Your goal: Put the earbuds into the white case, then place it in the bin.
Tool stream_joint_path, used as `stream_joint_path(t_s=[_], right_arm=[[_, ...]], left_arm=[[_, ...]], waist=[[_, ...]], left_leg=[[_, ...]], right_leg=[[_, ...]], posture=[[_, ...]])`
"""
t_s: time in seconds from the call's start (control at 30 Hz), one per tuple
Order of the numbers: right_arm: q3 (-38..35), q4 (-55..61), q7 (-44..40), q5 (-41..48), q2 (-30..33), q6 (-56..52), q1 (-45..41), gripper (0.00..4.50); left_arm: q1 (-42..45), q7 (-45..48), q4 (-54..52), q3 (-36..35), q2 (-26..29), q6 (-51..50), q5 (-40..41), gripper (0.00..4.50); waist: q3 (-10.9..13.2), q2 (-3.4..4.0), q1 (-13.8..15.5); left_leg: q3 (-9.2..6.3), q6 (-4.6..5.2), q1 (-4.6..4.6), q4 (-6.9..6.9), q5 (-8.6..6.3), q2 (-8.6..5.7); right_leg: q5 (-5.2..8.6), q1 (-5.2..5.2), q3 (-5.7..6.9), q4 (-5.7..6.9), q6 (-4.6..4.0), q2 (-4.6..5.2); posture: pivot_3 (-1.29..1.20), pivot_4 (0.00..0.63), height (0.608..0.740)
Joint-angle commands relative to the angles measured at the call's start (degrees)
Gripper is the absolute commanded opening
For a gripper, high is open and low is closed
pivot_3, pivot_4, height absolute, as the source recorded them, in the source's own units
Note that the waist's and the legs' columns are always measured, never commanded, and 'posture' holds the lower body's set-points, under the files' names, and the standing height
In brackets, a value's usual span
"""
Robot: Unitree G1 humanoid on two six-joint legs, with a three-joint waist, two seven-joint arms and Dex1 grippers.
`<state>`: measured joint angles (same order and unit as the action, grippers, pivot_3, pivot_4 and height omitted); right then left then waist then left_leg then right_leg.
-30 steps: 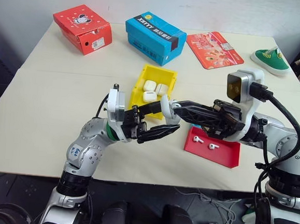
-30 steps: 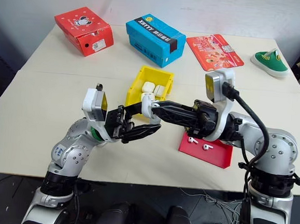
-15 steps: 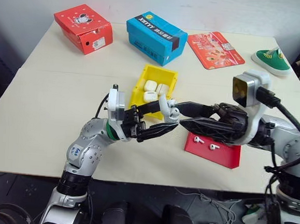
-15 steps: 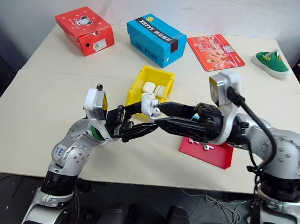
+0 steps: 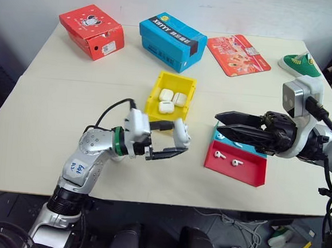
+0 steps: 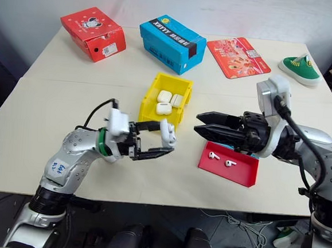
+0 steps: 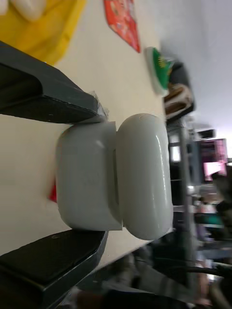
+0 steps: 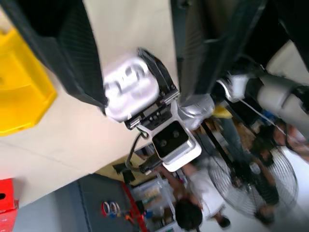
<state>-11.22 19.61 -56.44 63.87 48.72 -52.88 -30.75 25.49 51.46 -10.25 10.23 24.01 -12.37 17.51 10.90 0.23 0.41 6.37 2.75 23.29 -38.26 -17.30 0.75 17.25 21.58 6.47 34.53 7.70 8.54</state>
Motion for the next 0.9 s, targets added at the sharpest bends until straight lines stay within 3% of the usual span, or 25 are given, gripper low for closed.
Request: stream_joint_path(t_s=[0.03, 0.1, 0.47, 0.6, 0.83, 0.9], right_arm=[[4.9, 3.6, -1.2, -7.1, -0.1, 4.5, -1.5, 0.74], [8.5, 5.2, -0.9, -11.6, -1.9, 8.1, -2.7, 0.02], [19.6, 6.7, 0.9, -22.9, -3.5, 7.2, -8.5, 0.02], [21.1, 7.1, -1.0, -24.1, 0.2, 3.1, -9.0, 0.02], [16.9, 6.2, -0.4, -23.4, 2.9, 1.4, -5.5, 0.02], [12.1, 5.5, -1.0, -21.5, 3.3, 2.6, -2.2, 0.02]], left_arm=[[2.2, -1.9, -1.3, 1.9, -1.0, -0.2, -2.5, 2.79], [2.8, -1.7, -1.4, 3.0, -0.8, -1.2, -3.6, 2.79], [3.8, 0.0, -1.3, 3.9, -0.8, -2.6, -3.2, 2.79], [3.5, 0.2, -1.4, 3.0, -0.8, -1.8, -2.6, 2.79], [2.6, 0.3, -2.2, 1.6, -0.7, -1.7, -1.2, 2.79], [1.2, 0.5, -3.6, 0.2, -0.3, -2.5, 0.3, 2.79]], waist=[[0.0, -0.02, 0.0], [0.0, -0.02, 0.0], [0.0, -0.02, -0.3], [0.0, -0.02, -0.3], [0.0, -0.02, -0.3], [0.0, -0.04, -0.2]], left_leg=[[0.0, -0.01, 0.01, 0.01, 0.0, 0.01], [-0.01, -0.01, 0.01, 0.01, 0.0, 0.02], [-0.02, -0.06, 0.01, -0.01, 0.02, 0.03], [-0.04, -0.06, 0.01, 0.0, 0.02, 0.02], [-0.05, -0.06, 0.01, 0.01, 0.02, 0.03], [-0.04, -0.06, 0.01, 0.01, 0.02, 0.03]], right_leg=[[-0.01, 0.0, -0.01, -0.03, 0.01, 0.0], [-0.01, 0.0, 0.0, -0.03, 0.01, 0.01], [-0.01, 0.01, 0.04, 0.0, 0.01, 0.0], [-0.01, 0.01, 0.04, 0.0, 0.01, 0.01], [-0.01, 0.0, 0.06, 0.0, 0.01, 0.0], [-0.01, 0.0, 0.05, -0.01, 0.01, 0.01]], posture=[[0.0, 0.15, 0.74], [0.0, 0.15, 0.74], [0.0, 0.15, 0.74], [0.0, 0.15, 0.74], [0.0, 0.15, 0.74], [0.0, 0.15, 0.74]])
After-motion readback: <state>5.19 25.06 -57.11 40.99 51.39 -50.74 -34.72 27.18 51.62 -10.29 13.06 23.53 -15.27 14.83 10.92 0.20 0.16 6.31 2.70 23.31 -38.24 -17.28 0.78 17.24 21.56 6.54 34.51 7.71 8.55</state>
